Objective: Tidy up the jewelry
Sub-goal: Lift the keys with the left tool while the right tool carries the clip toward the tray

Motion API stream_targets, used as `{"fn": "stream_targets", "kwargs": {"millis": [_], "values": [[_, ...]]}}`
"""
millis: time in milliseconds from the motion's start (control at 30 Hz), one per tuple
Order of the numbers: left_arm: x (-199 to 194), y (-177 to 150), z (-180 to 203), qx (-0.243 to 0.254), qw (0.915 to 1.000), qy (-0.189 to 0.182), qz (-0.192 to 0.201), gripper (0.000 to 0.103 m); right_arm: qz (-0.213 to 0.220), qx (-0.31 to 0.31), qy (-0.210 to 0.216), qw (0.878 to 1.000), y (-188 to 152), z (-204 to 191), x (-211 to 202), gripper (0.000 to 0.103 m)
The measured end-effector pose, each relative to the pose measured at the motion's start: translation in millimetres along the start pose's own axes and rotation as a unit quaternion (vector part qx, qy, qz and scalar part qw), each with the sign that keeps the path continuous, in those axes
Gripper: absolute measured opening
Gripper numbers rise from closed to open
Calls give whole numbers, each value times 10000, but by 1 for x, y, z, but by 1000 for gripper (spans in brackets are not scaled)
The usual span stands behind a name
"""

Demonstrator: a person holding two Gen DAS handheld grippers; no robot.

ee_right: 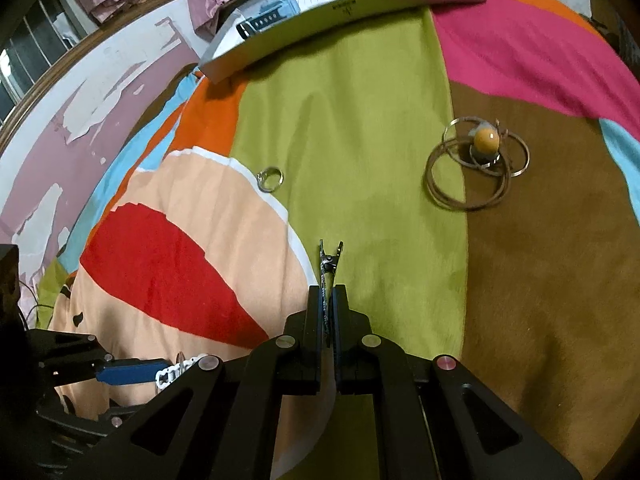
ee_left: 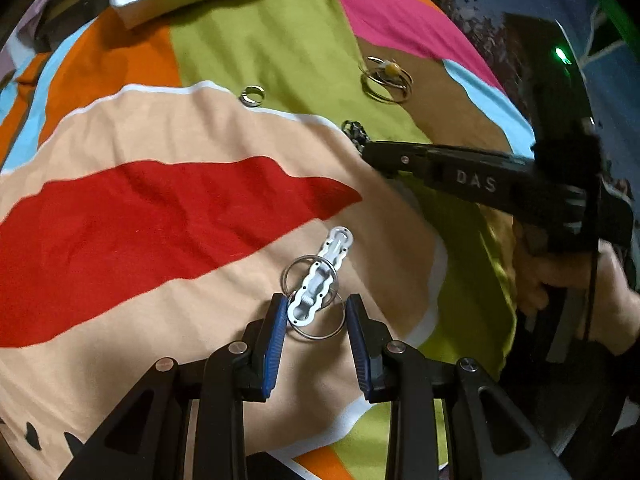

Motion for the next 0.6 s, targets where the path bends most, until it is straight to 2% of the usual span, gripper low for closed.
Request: {"fn": "stream_targets", "kwargs": {"millis": [100, 267, 467, 600], "values": [[-2, -1, 5, 201, 9998, 68, 36, 29, -20, 33, 37, 10000, 0, 1, 0, 5], [-8, 4, 4, 166, 9995, -240, 120, 29, -30, 7, 28, 10000, 0, 1, 0, 5], [-9, 1, 4, 200, 9992, -334, 36, 28, -39, -12, 25, 10000, 1, 1, 1, 5], [-10, -5, 7, 293, 9992, -254, 12, 28, -43, -25, 18, 10000, 1, 1, 1, 5]]}}
Point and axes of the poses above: each gripper's, at about its wrist camera, not at the fingertips, and x roughly the way its jaws point, z to its right, y to its top, the point moved 1 cm from there along x, roughly the way its jaws point, and after that the axes turned 13 degrees about -x, right-handed, at the moved point
